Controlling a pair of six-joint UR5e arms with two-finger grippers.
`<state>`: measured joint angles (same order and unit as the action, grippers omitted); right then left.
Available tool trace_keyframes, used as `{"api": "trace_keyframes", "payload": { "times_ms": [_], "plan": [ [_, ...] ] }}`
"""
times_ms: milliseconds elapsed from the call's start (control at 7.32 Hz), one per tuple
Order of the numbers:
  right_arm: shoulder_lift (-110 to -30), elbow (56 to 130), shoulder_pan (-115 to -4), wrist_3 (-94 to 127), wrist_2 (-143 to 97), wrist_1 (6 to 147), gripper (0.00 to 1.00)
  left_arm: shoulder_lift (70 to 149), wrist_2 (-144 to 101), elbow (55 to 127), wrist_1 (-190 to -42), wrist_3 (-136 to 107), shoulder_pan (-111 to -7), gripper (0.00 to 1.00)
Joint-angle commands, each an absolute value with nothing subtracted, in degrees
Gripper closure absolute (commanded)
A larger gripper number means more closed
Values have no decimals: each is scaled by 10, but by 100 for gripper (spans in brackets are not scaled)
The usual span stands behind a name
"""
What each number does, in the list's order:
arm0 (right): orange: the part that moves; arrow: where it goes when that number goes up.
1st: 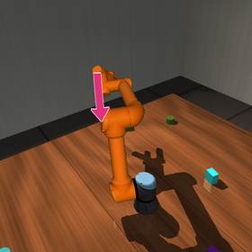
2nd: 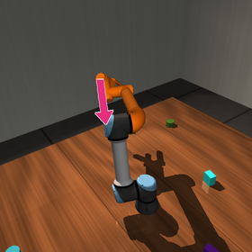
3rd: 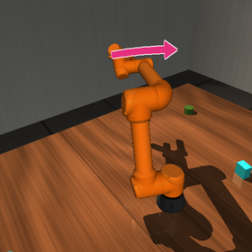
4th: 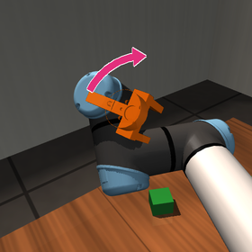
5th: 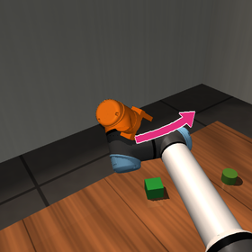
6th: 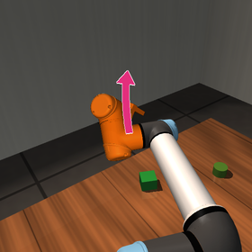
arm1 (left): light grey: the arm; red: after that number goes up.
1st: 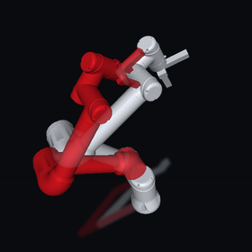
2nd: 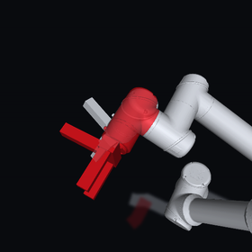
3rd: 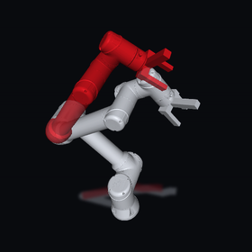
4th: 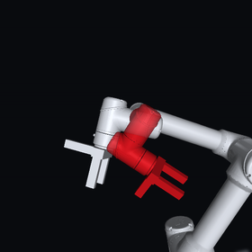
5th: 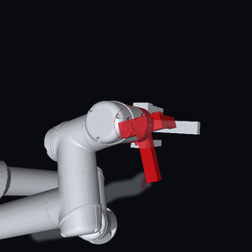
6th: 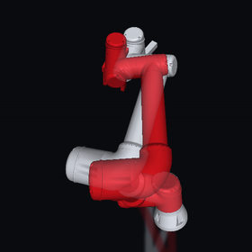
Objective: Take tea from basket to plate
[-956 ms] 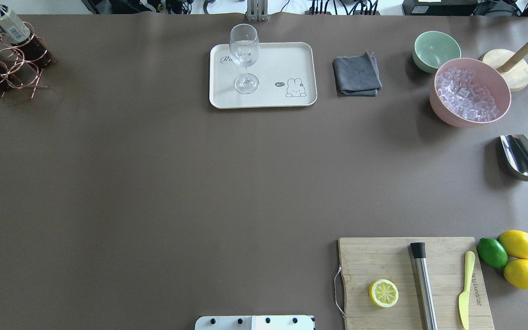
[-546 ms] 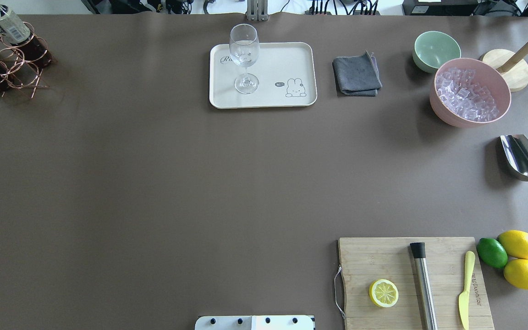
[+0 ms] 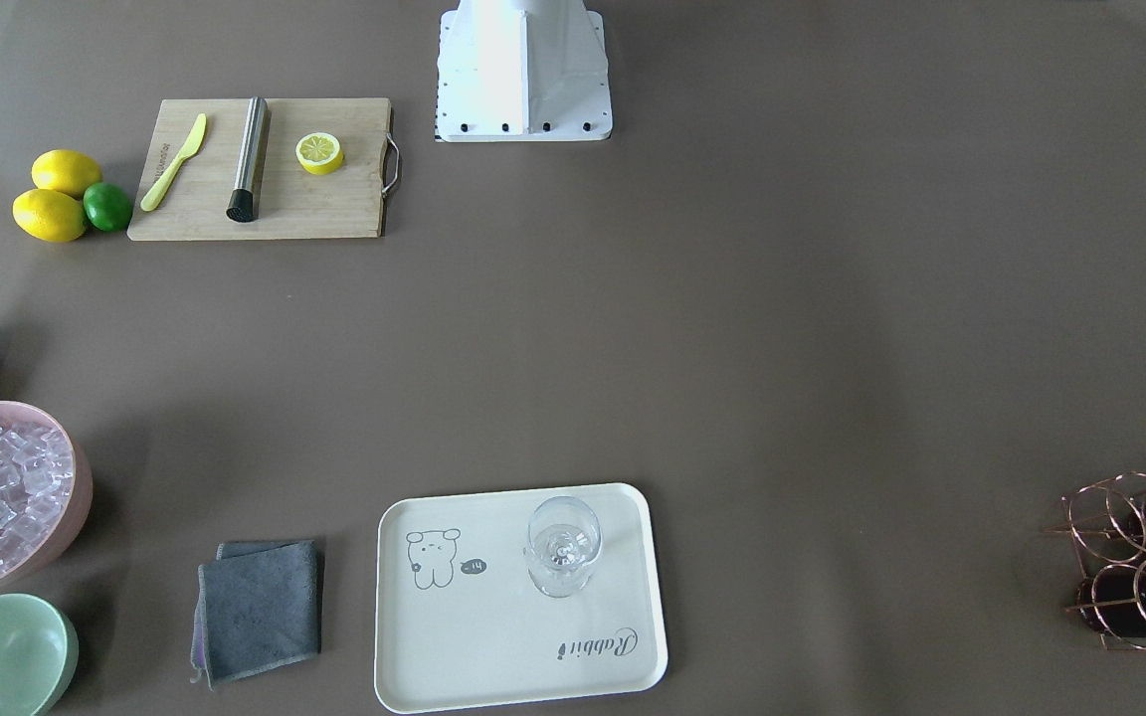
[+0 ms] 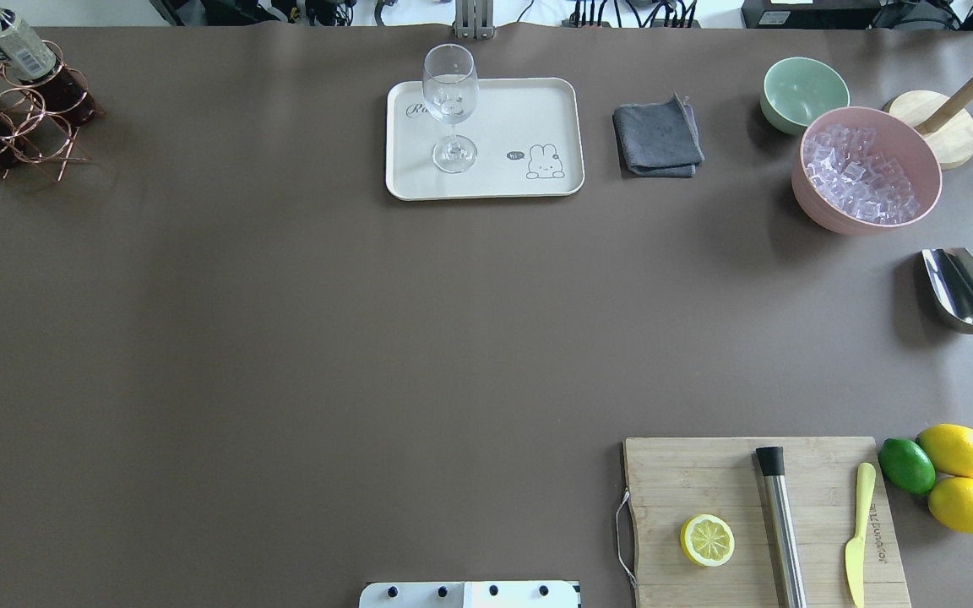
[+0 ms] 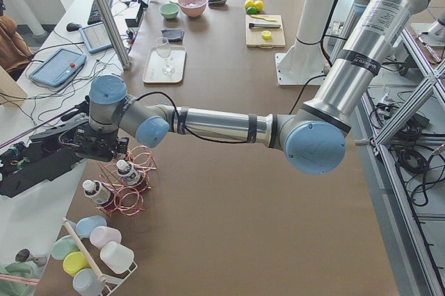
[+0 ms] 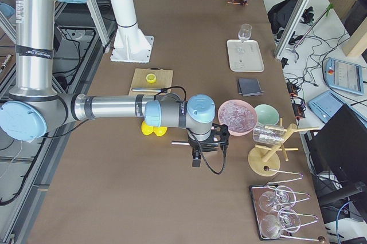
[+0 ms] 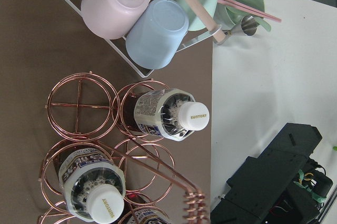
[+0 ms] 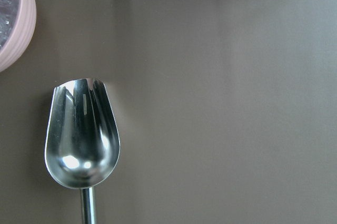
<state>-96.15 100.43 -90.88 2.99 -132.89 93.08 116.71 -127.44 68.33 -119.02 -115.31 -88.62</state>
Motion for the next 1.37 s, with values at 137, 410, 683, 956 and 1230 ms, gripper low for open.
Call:
{"api": "trace_keyframes", "payload": {
  "times_ms": [137, 410, 683, 956, 1230],
  "plan": [
    [-962, 1005, -909, 30, -1331, 931, 0, 1174, -1260, 671, -1215, -1165, -868, 18],
    [-962, 1005, -909, 30, -1330, 931, 0, 1174, -1258, 670, -1216, -1169, -867, 40],
    [-961, 1005, -909, 30, -1330, 931, 0, 1173, -1258, 670, -1217, -1166, -872, 42],
    [-962, 1005, -909, 30, -1330, 931, 0, 1174, -1258, 670, -1217, -1165, -874, 42],
    [-962, 1008, -910, 29, -1332, 931, 0, 1173, -1258, 671, -1216, -1167, -878, 83]
  ]
}}
